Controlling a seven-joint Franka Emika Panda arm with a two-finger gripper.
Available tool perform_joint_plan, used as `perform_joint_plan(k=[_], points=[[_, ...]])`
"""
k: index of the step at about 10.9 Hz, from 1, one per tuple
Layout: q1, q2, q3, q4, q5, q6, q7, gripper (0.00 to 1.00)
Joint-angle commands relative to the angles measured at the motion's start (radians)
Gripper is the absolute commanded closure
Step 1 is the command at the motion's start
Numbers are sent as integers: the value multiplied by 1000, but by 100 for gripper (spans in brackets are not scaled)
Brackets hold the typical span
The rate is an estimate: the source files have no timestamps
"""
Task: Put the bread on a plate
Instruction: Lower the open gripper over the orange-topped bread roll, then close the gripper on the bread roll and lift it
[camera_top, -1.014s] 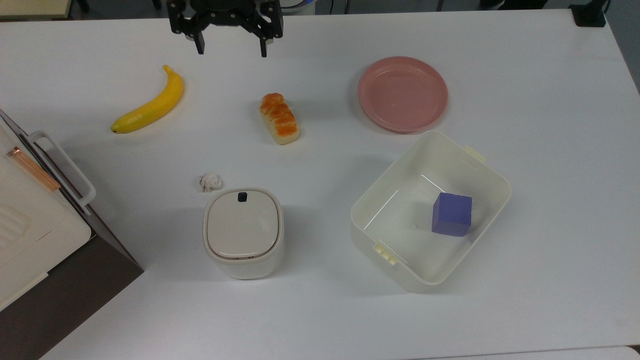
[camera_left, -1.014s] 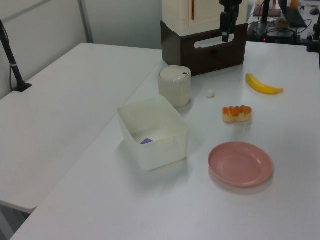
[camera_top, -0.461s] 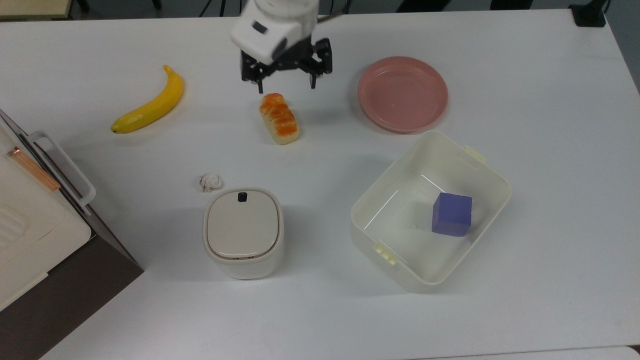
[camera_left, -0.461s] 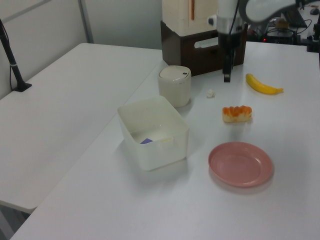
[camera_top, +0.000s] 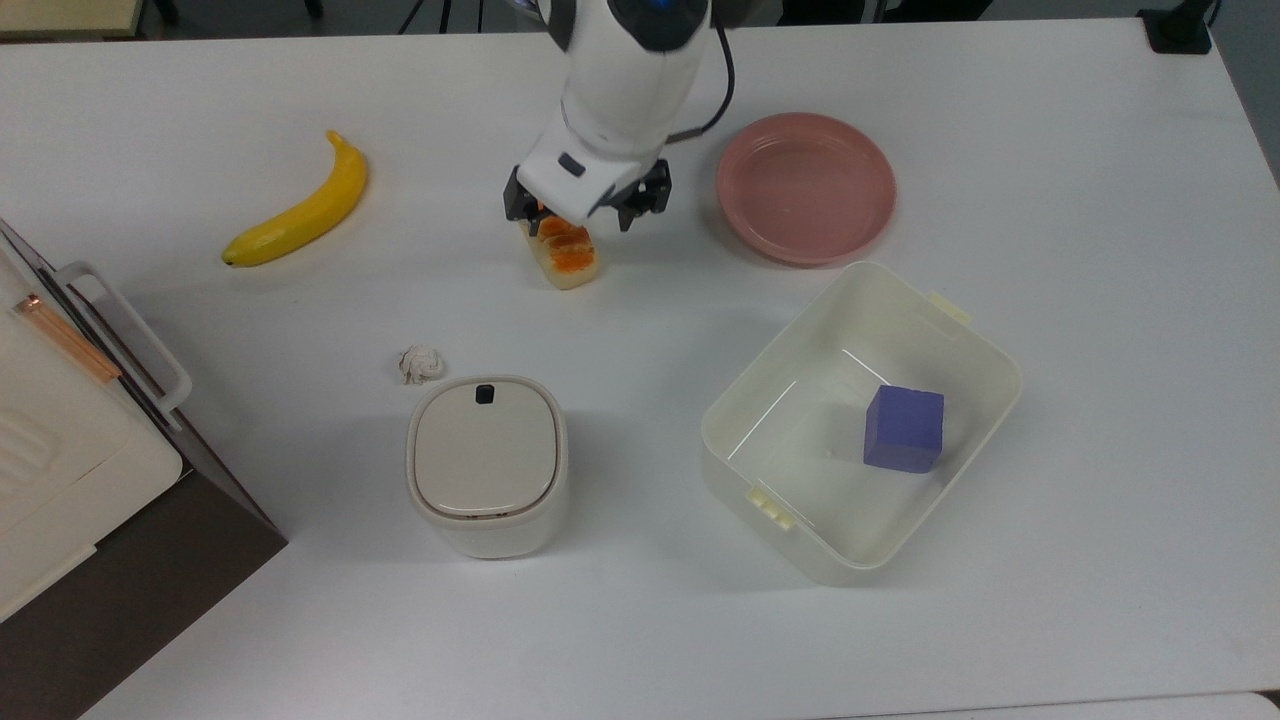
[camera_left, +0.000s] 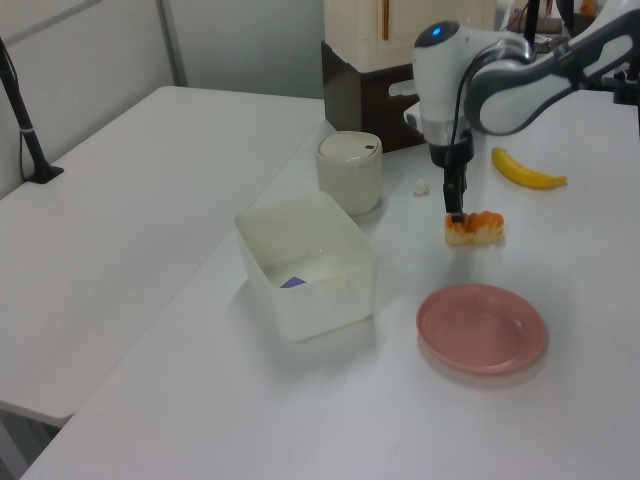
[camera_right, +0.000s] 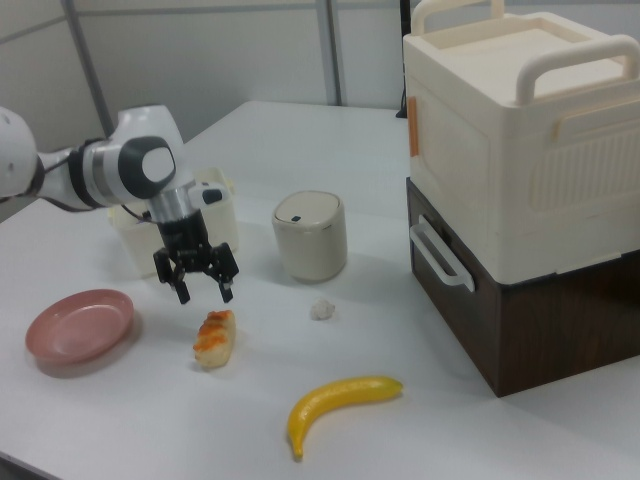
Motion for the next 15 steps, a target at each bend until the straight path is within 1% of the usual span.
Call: perform_joint_plan(k=[1,3,8,9,10,11,13,15], points=[[14,43,4,21,-51,10,52,0],[14,49,3,21,-52,10,51,0],[-12,78,3,23,-84,10,49,0],[-13,80,3,21,-87,10,49,18],[-13,86,3,23,-94,10,49,81],[-11,86,3,23,-98,8,40,100],[-11,84,4,29,-117,7,25,100],[-3,61,4,63,-103,-18,37,100]])
